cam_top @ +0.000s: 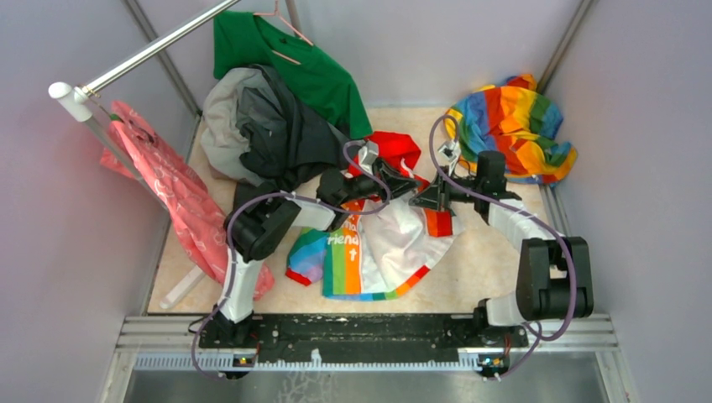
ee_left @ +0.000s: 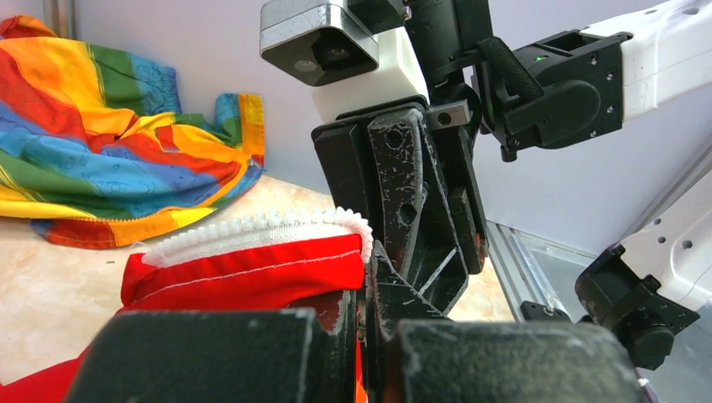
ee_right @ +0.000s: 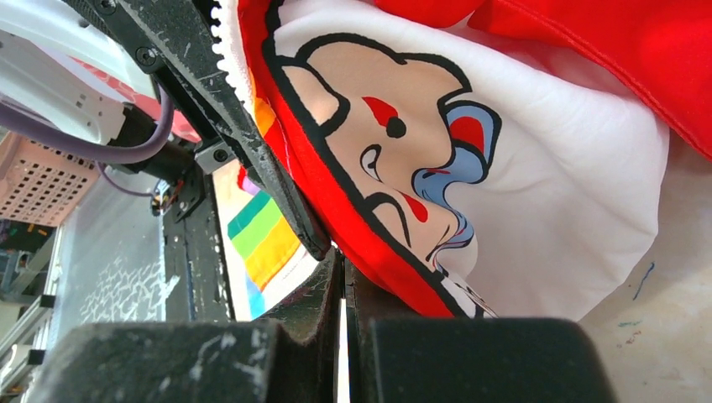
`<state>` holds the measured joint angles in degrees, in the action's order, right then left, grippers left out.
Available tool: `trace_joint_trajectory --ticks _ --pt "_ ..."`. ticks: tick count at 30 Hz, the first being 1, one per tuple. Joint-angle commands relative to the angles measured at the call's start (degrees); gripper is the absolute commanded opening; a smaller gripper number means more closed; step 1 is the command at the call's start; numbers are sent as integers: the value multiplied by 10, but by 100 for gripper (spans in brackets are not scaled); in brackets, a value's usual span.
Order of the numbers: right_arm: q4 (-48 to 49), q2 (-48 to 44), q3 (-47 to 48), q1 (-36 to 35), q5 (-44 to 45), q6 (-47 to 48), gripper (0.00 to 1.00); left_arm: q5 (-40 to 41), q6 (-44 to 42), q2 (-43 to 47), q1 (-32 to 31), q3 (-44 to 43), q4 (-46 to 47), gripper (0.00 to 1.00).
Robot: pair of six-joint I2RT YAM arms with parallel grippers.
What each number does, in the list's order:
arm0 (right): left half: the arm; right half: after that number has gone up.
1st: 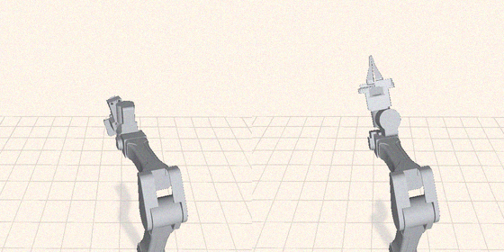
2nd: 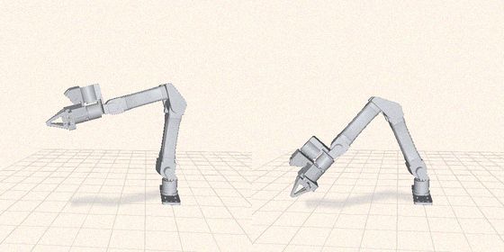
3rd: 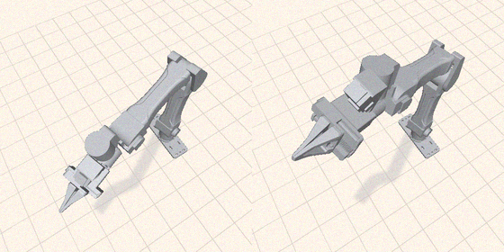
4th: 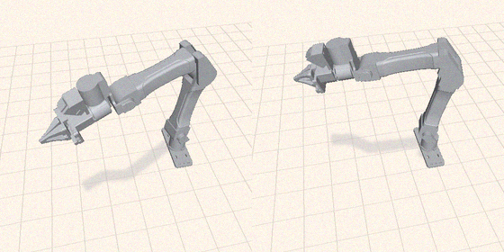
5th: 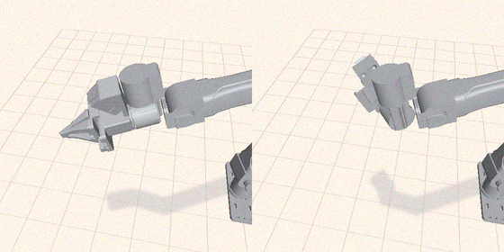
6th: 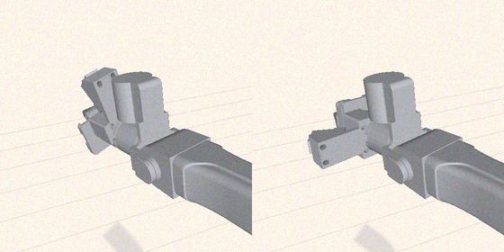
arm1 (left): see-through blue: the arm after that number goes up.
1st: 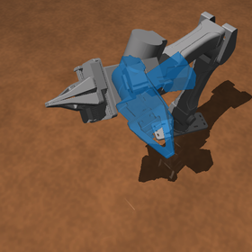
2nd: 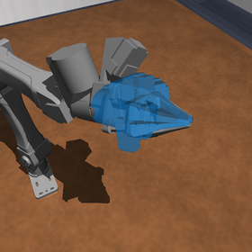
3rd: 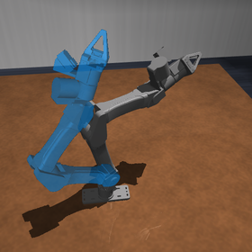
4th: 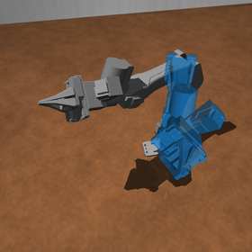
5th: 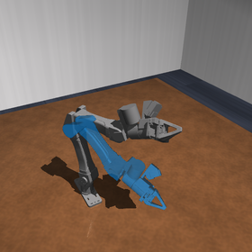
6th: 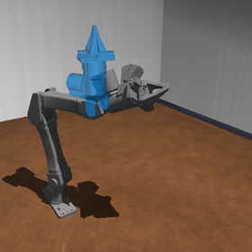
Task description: Zip up the jacket
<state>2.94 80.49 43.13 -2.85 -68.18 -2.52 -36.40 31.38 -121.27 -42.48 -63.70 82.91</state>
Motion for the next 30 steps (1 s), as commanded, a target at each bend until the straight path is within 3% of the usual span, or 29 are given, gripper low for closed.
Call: trace_joint_trajectory --ticks 1,7,13,17,25,30 --pt "-23 -24 4 -6 22 30 0 54 35 -14 -6 4 116 0" --pt "-76 -18 16 4 47 66 0 111 32 2 -2 43 162 0" --pt "131 -41 -43 79 -67 -110 0 95 38 0 10 56 168 0" --pt "158 -48 -52 76 -70 -136 0 67 56 -13 10 38 166 0" --pt "-129 -5 39 9 20 106 0 53 58 -3 7 17 124 0" --pt "-148 -39 52 -11 120 135 0 72 7 17 -2 24 64 0"
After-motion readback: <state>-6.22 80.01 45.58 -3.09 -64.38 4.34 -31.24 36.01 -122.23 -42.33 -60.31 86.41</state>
